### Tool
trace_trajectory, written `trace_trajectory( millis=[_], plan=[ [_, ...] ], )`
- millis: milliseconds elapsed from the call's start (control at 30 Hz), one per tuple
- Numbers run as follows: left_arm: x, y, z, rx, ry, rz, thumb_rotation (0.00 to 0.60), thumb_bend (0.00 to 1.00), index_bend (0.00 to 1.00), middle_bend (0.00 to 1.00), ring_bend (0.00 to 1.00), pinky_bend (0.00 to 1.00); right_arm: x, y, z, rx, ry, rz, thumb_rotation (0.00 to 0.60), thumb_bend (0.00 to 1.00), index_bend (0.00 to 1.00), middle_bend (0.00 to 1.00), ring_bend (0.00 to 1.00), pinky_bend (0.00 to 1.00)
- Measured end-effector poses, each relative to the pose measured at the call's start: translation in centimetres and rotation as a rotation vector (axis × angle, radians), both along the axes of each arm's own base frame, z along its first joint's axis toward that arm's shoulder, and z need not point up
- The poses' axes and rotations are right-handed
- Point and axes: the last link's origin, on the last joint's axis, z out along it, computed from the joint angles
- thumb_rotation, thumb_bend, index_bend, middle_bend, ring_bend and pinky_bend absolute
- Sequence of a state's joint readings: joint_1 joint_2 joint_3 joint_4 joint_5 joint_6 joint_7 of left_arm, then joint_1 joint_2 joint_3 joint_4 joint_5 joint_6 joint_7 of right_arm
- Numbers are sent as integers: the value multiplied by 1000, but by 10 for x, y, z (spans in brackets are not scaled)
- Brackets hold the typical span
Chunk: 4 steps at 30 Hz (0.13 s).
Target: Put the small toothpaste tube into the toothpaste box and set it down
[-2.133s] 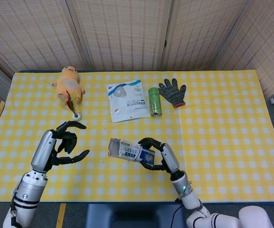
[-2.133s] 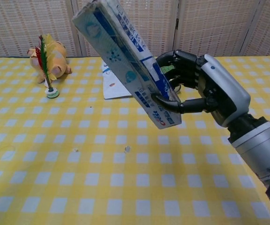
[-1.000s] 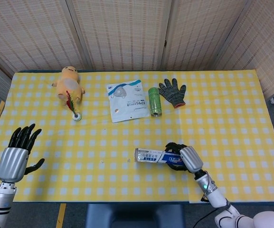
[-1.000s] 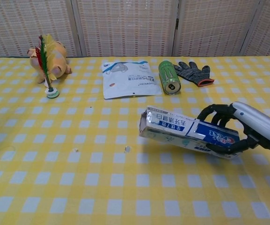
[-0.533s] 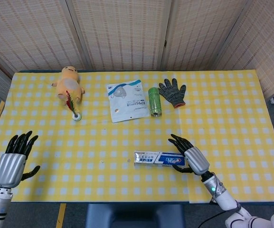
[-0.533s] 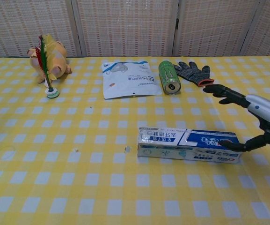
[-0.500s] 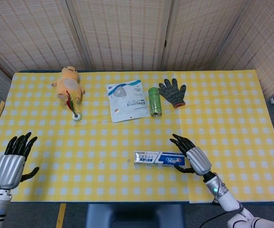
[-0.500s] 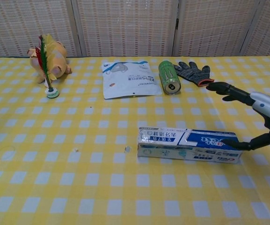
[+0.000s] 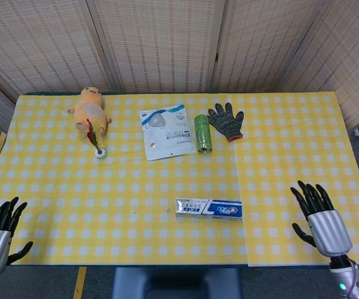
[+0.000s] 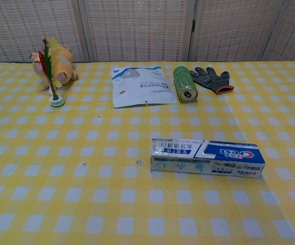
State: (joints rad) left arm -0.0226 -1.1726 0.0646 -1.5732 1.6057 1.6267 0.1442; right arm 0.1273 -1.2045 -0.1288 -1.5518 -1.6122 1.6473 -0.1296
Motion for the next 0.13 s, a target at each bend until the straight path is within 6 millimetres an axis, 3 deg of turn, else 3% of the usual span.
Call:
trace_trajectory(
  millis=[133],
  plan=[
    [3, -4, 2, 14, 9, -27, 600, 234, 101, 38, 0, 0, -3, 11, 13, -10, 18, -27, 600, 309, 0, 0, 0, 0]
  ],
)
